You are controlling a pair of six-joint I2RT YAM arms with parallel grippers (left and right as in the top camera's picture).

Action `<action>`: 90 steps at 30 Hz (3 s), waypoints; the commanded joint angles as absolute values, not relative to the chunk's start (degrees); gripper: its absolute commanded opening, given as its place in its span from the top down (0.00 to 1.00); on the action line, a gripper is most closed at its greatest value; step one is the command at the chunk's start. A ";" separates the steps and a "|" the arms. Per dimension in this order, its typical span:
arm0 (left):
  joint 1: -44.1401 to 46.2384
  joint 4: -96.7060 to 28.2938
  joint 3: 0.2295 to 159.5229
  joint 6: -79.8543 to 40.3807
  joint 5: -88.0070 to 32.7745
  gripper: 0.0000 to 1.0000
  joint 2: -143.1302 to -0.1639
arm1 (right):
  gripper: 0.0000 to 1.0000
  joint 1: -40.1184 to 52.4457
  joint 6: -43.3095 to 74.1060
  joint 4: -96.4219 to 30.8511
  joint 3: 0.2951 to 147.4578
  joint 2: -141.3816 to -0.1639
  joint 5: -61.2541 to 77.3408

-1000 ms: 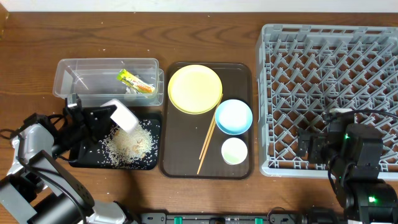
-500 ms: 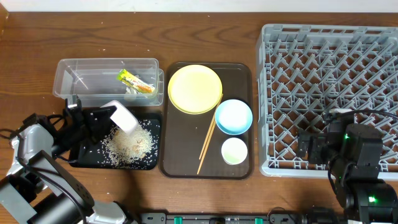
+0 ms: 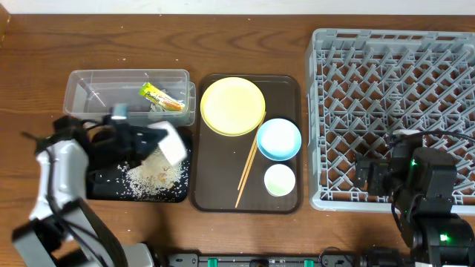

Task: Sort waste into correct bins and load items into the dishwasher rack
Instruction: 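Carry the emptied white bowl back toward the brown tray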

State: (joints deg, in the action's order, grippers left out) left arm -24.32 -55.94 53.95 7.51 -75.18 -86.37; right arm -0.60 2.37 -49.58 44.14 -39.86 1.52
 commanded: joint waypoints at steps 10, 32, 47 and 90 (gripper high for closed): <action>9.82 -46.83 55.70 -1.93 -37.95 0.94 -80.79 | 0.01 -0.36 2.96 -49.67 45.25 -39.77 1.80; 34.26 -39.64 55.81 -10.35 -13.41 0.65 -90.48 | 0.01 -0.36 2.96 -49.69 45.25 -39.77 1.80; 35.20 -41.80 65.10 -10.26 -14.41 0.40 -80.88 | 0.01 -0.36 2.96 -49.76 45.25 -39.77 1.80; 27.09 -34.57 65.80 -18.48 -38.17 0.94 -81.67 | 0.01 -0.36 5.10 -41.25 45.25 -39.94 11.73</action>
